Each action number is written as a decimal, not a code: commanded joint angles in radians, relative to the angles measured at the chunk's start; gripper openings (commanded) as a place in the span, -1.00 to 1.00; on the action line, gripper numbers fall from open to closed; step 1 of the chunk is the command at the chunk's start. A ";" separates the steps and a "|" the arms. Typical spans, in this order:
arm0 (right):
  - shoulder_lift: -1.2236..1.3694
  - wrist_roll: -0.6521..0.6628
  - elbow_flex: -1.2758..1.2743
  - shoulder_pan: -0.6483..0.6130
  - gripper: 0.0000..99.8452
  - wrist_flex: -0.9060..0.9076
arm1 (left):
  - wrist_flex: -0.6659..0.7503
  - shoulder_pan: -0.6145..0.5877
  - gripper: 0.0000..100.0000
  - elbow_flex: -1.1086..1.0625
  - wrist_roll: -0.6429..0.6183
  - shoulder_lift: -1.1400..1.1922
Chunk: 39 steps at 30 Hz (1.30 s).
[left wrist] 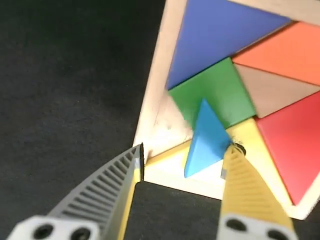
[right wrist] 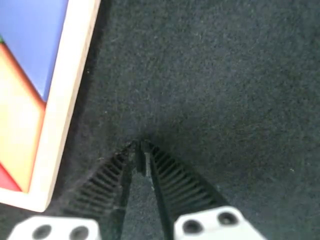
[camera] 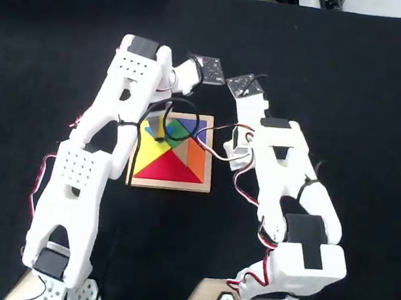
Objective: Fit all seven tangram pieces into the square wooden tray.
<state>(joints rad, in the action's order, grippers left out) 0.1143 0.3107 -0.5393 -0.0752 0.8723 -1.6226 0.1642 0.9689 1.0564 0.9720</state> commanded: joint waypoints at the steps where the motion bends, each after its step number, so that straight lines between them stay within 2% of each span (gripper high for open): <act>1: -0.005 -0.002 0.002 0.005 -0.98 -0.015 | 0.029 -0.025 -0.49 0.048 -0.017 -0.008; 5: -0.005 -0.002 0.002 0.005 -0.98 -0.015 | 0.038 -0.018 -0.49 0.048 -0.089 -0.011; 15: -0.005 -0.002 0.004 0.005 -0.98 -0.015 | 0.077 -0.008 -0.50 0.048 -0.169 -0.009; 39: -0.005 -0.002 0.004 0.005 -0.98 -0.015 | 0.006 -0.036 -0.50 0.056 -0.173 -0.020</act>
<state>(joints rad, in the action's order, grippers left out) 0.1143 0.3107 -0.5393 -0.0752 0.8723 -1.5858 0.1366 0.9705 0.8938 0.9720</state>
